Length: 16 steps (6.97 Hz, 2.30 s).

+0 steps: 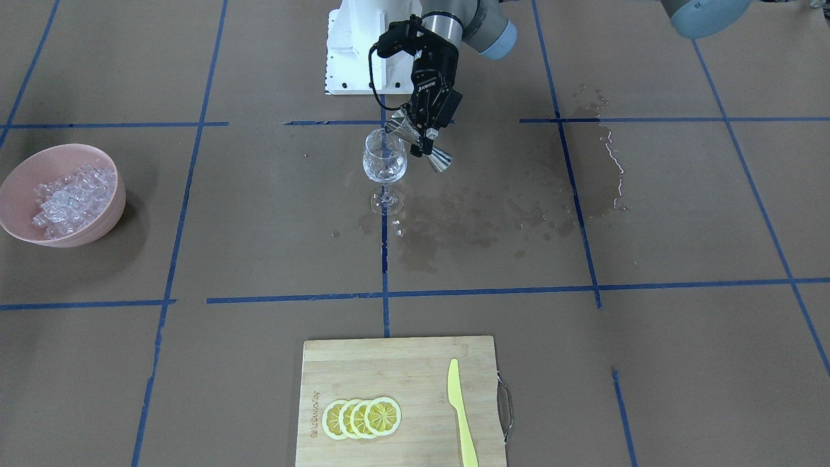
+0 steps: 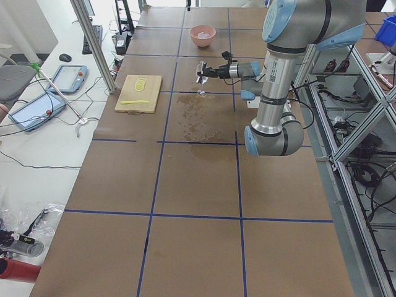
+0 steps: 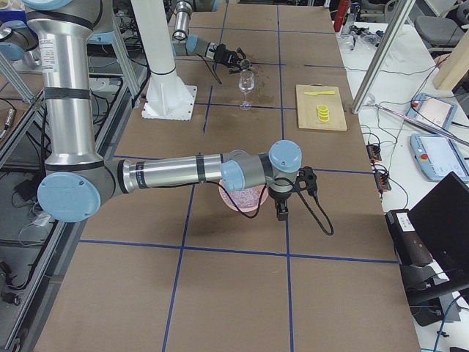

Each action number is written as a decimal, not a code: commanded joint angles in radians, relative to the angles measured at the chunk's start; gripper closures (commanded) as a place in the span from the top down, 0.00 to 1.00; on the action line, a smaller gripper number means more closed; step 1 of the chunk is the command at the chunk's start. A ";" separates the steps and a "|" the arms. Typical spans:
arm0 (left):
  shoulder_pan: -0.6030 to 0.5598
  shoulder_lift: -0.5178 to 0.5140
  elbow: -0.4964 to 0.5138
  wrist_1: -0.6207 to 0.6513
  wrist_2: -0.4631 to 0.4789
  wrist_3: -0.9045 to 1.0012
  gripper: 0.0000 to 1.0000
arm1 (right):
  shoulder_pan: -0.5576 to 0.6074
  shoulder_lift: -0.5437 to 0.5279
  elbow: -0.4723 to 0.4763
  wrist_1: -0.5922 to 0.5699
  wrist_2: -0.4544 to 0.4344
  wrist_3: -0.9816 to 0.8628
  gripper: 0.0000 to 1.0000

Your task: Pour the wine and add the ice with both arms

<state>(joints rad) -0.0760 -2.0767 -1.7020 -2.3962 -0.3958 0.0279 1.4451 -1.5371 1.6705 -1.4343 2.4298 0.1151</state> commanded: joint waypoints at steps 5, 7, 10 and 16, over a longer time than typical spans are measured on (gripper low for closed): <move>-0.024 -0.002 -0.094 0.152 0.000 0.239 0.00 | -0.017 0.003 -0.003 0.000 0.000 0.023 1.00; -0.036 -0.003 -0.094 0.164 0.000 0.294 0.00 | -0.025 0.005 -0.014 0.000 0.000 0.025 1.00; -0.038 -0.014 -0.090 0.167 0.030 0.469 0.00 | -0.032 0.018 -0.043 0.000 0.000 0.025 1.00; -0.038 -0.031 -0.093 0.169 0.040 0.794 0.00 | -0.034 0.021 -0.057 -0.002 0.002 0.025 1.00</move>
<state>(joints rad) -0.1135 -2.1026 -1.7939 -2.2275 -0.3560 0.7891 1.4113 -1.5162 1.6143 -1.4358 2.4313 0.1396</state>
